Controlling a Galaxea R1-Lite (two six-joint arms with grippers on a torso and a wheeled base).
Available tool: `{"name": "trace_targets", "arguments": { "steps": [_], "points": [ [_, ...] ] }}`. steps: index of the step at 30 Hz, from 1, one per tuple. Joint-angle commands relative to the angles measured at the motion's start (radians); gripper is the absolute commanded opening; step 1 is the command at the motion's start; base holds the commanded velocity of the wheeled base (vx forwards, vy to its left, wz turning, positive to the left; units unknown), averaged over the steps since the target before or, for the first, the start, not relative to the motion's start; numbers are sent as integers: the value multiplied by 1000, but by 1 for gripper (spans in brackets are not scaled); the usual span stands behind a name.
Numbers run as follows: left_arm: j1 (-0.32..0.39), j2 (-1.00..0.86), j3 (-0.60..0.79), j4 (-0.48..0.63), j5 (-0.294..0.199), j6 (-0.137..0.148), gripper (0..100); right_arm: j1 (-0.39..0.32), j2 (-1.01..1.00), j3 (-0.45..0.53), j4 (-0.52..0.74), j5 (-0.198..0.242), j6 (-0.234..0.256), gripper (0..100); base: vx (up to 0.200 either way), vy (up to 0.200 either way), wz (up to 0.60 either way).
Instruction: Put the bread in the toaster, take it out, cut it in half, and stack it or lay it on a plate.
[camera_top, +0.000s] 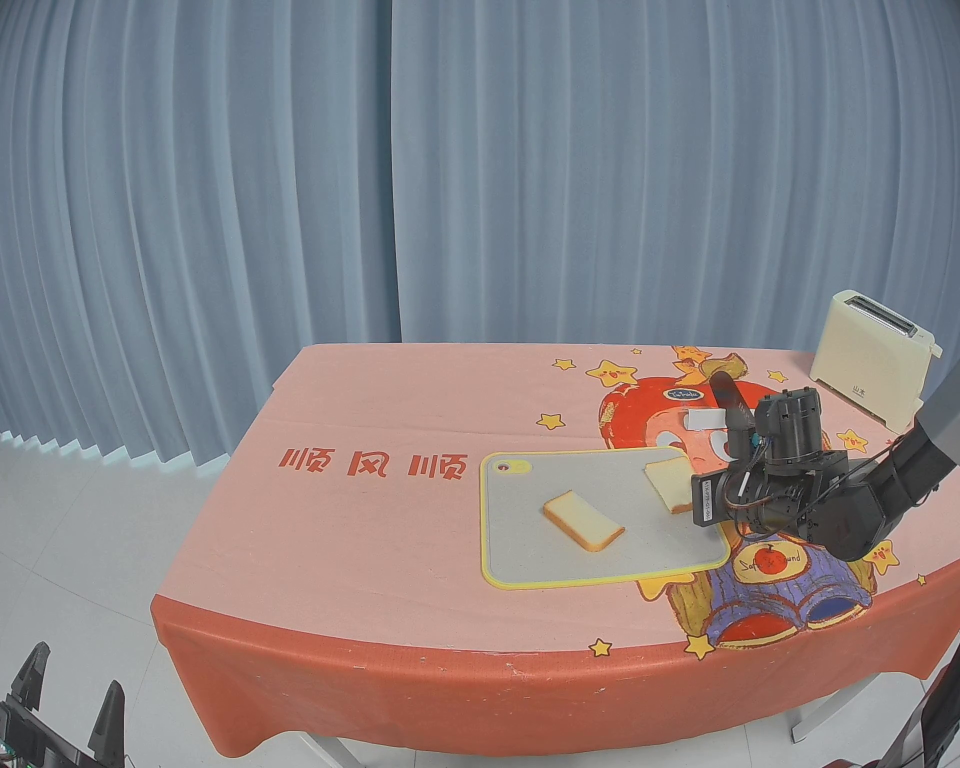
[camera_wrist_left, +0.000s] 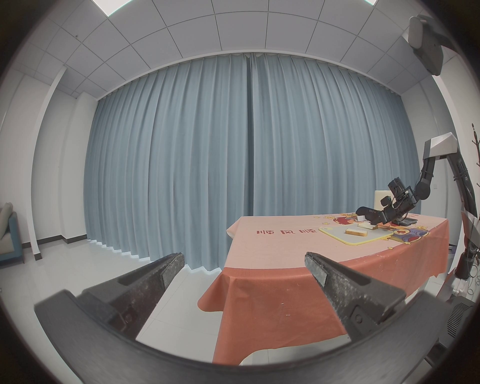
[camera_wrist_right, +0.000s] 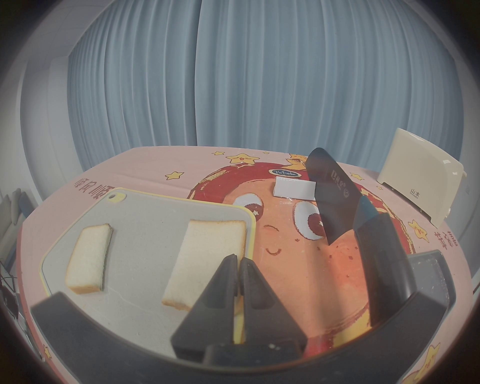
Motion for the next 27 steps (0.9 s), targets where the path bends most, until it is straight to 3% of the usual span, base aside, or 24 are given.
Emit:
{"name": "trace_targets", "arguments": {
  "steps": [1,7,14,20,27],
  "points": [
    [0,-16,18,0,0,1,100,1,-20,-3,-3,0,3,0,0,0,0],
    [0,-16,18,0,0,-1,100,6,-80,-1,-6,5,12,0,0,0,0],
    [0,-16,18,0,0,-1,100,10,-178,70,-6,14,21,0,0,0,0],
    [0,-16,18,0,0,-1,100,12,-273,128,-6,7,88,0,0,0,0],
    [0,-16,18,0,0,1,100,13,-345,208,-6,5,92,0,0,0,0]
  ]
}}
